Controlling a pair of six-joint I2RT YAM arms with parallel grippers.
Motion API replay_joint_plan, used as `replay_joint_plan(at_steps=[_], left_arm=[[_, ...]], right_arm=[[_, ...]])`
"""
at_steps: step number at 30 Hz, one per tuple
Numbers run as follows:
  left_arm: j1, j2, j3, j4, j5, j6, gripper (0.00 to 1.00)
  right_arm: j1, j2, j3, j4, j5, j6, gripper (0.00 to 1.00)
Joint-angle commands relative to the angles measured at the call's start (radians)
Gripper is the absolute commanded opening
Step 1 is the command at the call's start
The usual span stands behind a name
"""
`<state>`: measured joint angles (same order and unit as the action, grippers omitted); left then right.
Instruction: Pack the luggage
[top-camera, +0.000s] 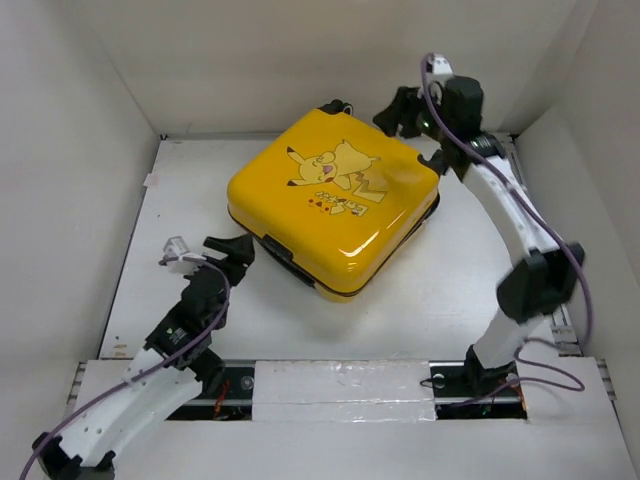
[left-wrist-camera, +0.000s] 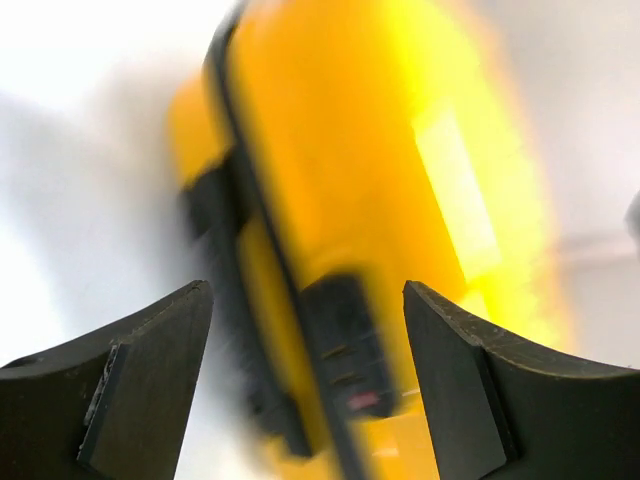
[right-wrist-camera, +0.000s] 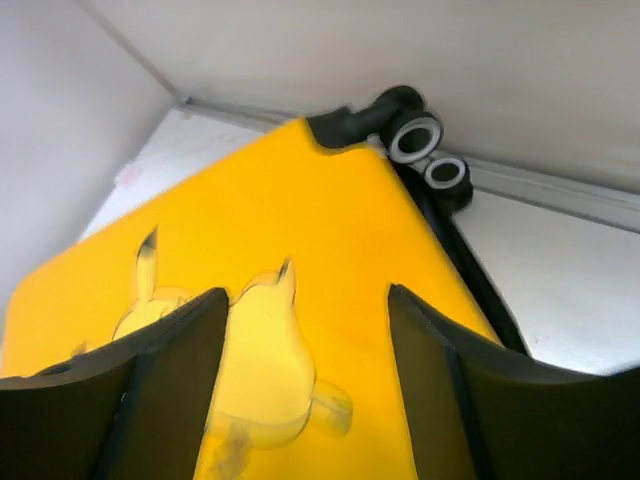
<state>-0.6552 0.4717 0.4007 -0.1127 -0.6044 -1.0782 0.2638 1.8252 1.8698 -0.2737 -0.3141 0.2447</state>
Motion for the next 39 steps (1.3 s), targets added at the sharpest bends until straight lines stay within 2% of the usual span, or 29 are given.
replay_joint_plan(at_steps=[1,2,3,4,5,7,8,9,11,13,16,18,20,25,27,30,32,33,34,35,37,38,39], left_arm=[[-0.004,-0.045,0.102,-0.027,-0.178,0.090,0.72],[-0.004,-0.032,0.113,0.002,-0.219,0.112,0.72],[-0.004,-0.012,0.122,0.099,-0.219,0.162,0.72],[-0.004,0.014,0.122,0.152,-0.219,0.179,0.72],[-0.004,0.089,0.156,0.198,-0.206,0.190,0.72],[-0.004,0.181,0.197,0.307,-0.105,0.224,0.72],[-0.004,0.268,0.245,0.321,-0.065,0.224,0.71],[-0.004,0.303,0.259,0.333,0.034,0.224,0.71],[-0.023,0.323,0.259,0.398,0.113,0.253,0.67],[-0.079,0.312,0.208,0.430,0.112,0.277,0.64],[-0.144,0.262,0.199,0.398,0.011,0.346,0.63],[-0.144,0.262,0.199,0.389,-0.018,0.357,0.63],[-0.144,0.272,0.220,0.407,0.003,0.372,0.63],[-0.176,0.303,0.236,0.416,0.052,0.362,0.63],[-0.227,0.303,0.227,0.416,0.025,0.362,0.63],[-0.299,0.303,0.227,0.378,-0.050,0.362,0.63],[-0.323,0.303,0.216,0.410,-0.051,0.376,0.63],[-0.333,0.303,0.227,0.410,-0.051,0.385,0.63],[-0.333,0.317,0.245,0.419,-0.038,0.403,0.63],[-0.333,0.327,0.268,0.420,-0.038,0.422,0.63],[-0.333,0.364,0.320,0.455,0.017,0.486,0.58],[-0.333,0.380,0.329,0.534,0.046,0.515,0.55],[-0.333,0.402,0.345,0.563,0.073,0.540,0.50]], right_arm=[[-0.015,-0.326,-0.301,0.138,-0.022,0.011,0.59],[-0.015,-0.404,-0.404,0.183,0.075,0.028,0.41],[0.000,-0.478,-0.595,0.220,0.125,0.048,0.24],[0.009,-0.612,-0.679,0.241,0.182,0.073,0.01],[0.009,-0.674,-0.760,0.267,0.232,0.127,0.00],[0.022,-0.768,-0.968,0.284,0.375,0.171,0.00],[0.022,-0.820,-1.021,0.284,0.413,0.204,0.00],[0.008,-0.833,-1.069,0.275,0.438,0.217,0.00],[-0.055,-0.833,-1.167,0.275,0.442,0.231,0.00],[-0.083,-0.810,-1.215,0.275,0.431,0.240,0.00],[-0.097,-0.704,-1.224,0.369,0.362,0.240,0.00],[-0.097,-0.577,-1.166,0.403,0.314,0.240,0.00],[-0.106,-0.477,-1.118,0.525,0.165,0.205,0.00],[-0.086,-0.172,-0.806,0.536,0.008,0.130,0.00],[-0.086,-0.109,-0.724,0.524,-0.066,0.130,0.00],[-0.077,-0.044,-0.621,0.524,-0.082,0.130,0.00],[-0.077,-0.055,-0.589,0.448,-0.082,0.120,0.01],[-0.086,-0.078,-0.589,0.433,-0.060,0.120,0.04],[-0.095,-0.108,-0.660,0.433,-0.046,0.120,0.08],[-0.095,-0.147,-0.708,0.433,-0.030,0.120,0.18],[-0.104,-0.289,-0.838,0.526,-0.010,0.120,0.30],[-0.104,-0.341,-0.988,0.575,-0.020,0.120,0.39],[-0.104,-0.436,-1.062,0.624,-0.037,0.120,0.40]])
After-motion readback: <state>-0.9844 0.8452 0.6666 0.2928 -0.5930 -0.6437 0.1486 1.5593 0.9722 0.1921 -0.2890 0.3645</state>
